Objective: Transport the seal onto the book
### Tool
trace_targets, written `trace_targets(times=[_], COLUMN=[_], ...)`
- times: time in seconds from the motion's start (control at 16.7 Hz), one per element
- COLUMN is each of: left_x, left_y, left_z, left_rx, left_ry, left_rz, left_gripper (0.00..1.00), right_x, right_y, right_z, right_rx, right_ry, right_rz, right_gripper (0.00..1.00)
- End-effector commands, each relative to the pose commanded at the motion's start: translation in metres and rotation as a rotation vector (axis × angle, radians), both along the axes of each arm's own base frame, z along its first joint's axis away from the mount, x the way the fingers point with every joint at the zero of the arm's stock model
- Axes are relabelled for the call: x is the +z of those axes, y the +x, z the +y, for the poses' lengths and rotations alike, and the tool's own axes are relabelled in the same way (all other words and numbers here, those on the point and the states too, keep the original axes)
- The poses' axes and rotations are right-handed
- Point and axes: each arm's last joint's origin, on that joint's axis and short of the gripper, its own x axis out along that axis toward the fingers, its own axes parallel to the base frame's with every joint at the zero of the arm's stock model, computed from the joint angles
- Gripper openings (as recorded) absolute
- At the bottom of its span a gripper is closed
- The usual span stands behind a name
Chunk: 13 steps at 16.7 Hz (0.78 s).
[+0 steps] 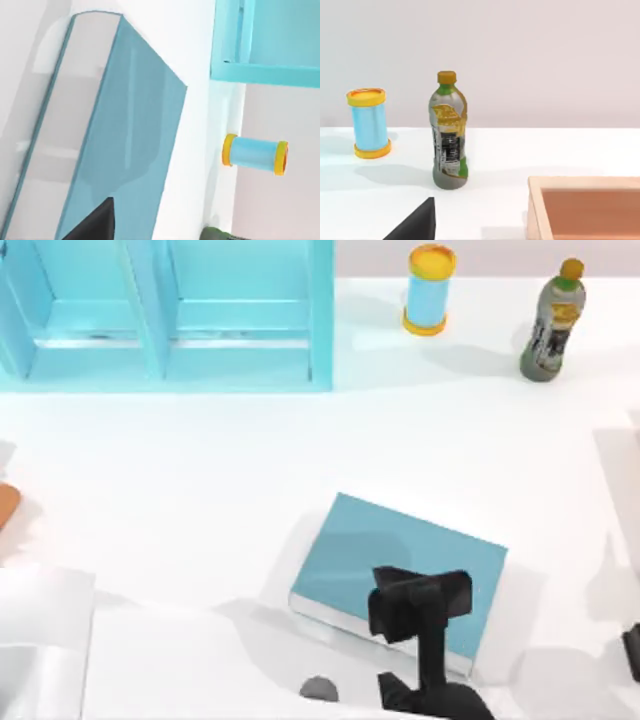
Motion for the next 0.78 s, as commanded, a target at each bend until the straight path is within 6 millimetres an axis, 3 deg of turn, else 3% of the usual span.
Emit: trace_targets(times=[0.18, 0.42, 0.6, 0.78], left_x=[0.031, 0.061, 0.071, 0.07], left_y=[0.033, 0.075, 0.095, 0.101], left_z=[0.027, 0.086, 0.142, 0.197], left_rx=[-0.023, -0.156, -0.334, -0.545], left_ry=[0.017, 0.07, 0.133, 0.238], left_rz=[0.142, 0.328, 0.404, 0.385], left_gripper=[1.0, 1.0, 1.0, 1.0], right_x=[0.0, 0.0, 0.0, 0.0], right_y=[0.0, 0.0, 0.0, 0.0], right_z=[0.0, 0.0, 0.0, 0.0], right_rx=[0.0, 0.0, 0.0, 0.0], right_ry=[0.0, 0.0, 0.0, 0.0], right_rz=[0.0, 0.0, 0.0, 0.0], right_gripper=[1.0, 1.0, 1.0, 1.0])
